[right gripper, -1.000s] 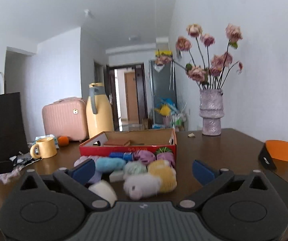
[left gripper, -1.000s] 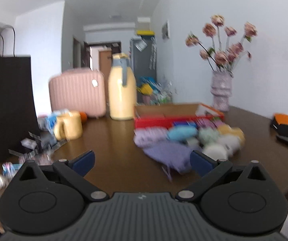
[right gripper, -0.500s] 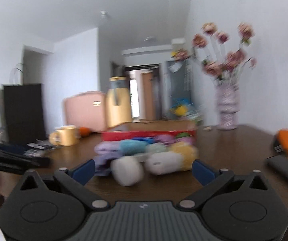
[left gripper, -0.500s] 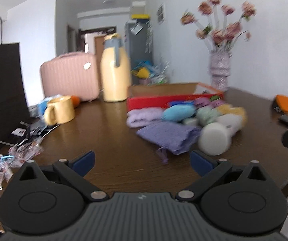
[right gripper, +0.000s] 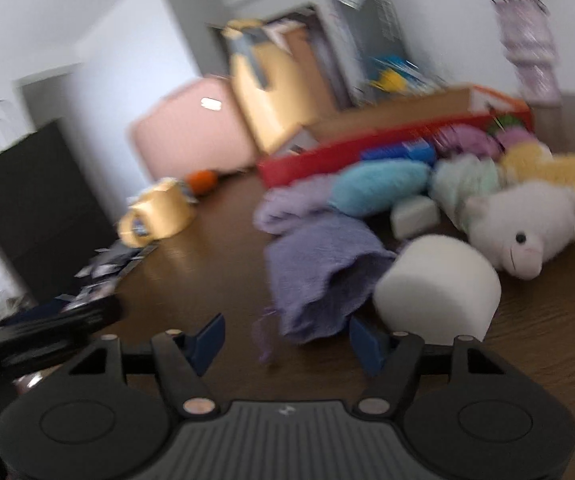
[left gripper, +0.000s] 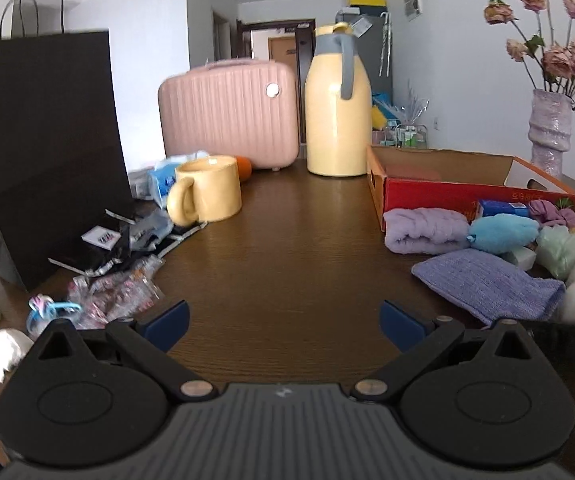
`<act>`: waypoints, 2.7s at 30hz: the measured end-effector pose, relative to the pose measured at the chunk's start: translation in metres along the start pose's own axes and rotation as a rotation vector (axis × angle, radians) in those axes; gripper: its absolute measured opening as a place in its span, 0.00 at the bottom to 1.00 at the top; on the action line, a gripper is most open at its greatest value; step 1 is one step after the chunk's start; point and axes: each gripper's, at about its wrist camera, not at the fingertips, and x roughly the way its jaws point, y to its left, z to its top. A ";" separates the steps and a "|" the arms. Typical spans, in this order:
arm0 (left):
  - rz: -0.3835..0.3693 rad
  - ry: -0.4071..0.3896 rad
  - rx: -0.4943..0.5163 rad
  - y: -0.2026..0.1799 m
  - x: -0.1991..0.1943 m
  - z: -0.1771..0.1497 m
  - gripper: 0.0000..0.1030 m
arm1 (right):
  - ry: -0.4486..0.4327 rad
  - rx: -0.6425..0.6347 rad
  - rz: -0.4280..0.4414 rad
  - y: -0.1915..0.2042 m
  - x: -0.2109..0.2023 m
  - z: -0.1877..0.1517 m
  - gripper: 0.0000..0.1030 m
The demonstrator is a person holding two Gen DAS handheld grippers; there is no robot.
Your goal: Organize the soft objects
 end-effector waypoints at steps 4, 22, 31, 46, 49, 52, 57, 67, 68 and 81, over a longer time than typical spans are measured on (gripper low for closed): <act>-0.025 0.011 0.031 -0.010 0.006 -0.004 1.00 | -0.033 0.061 -0.062 -0.009 0.015 0.008 0.64; -0.298 0.066 -0.030 -0.047 -0.011 -0.021 1.00 | 0.042 -0.113 0.050 -0.051 -0.069 -0.022 0.20; -0.498 0.145 -0.048 -0.078 0.016 0.000 0.91 | 0.090 -0.173 0.153 -0.052 -0.077 -0.024 0.17; -0.455 0.157 -0.031 -0.060 -0.022 -0.020 0.68 | -0.035 -0.145 0.035 -0.060 -0.097 -0.025 0.39; -0.480 0.131 -0.062 -0.042 -0.040 -0.013 0.71 | -0.060 -0.124 0.054 -0.062 -0.099 -0.024 0.39; -0.566 0.153 -0.060 -0.037 -0.056 -0.017 0.83 | -0.063 -0.138 0.056 -0.061 -0.095 -0.023 0.41; -0.582 0.204 0.076 -0.065 -0.070 -0.048 0.83 | -0.039 -0.214 -0.027 -0.048 -0.074 -0.033 0.41; -0.422 0.187 0.035 -0.059 -0.055 -0.051 0.66 | -0.056 -0.261 -0.112 -0.036 -0.091 -0.049 0.40; -0.447 0.182 0.022 -0.056 -0.057 -0.049 0.66 | -0.054 -0.252 -0.108 -0.037 -0.093 -0.049 0.40; -0.567 0.229 -0.072 -0.056 -0.041 -0.049 0.20 | -0.051 -0.166 -0.069 -0.045 -0.082 -0.049 0.31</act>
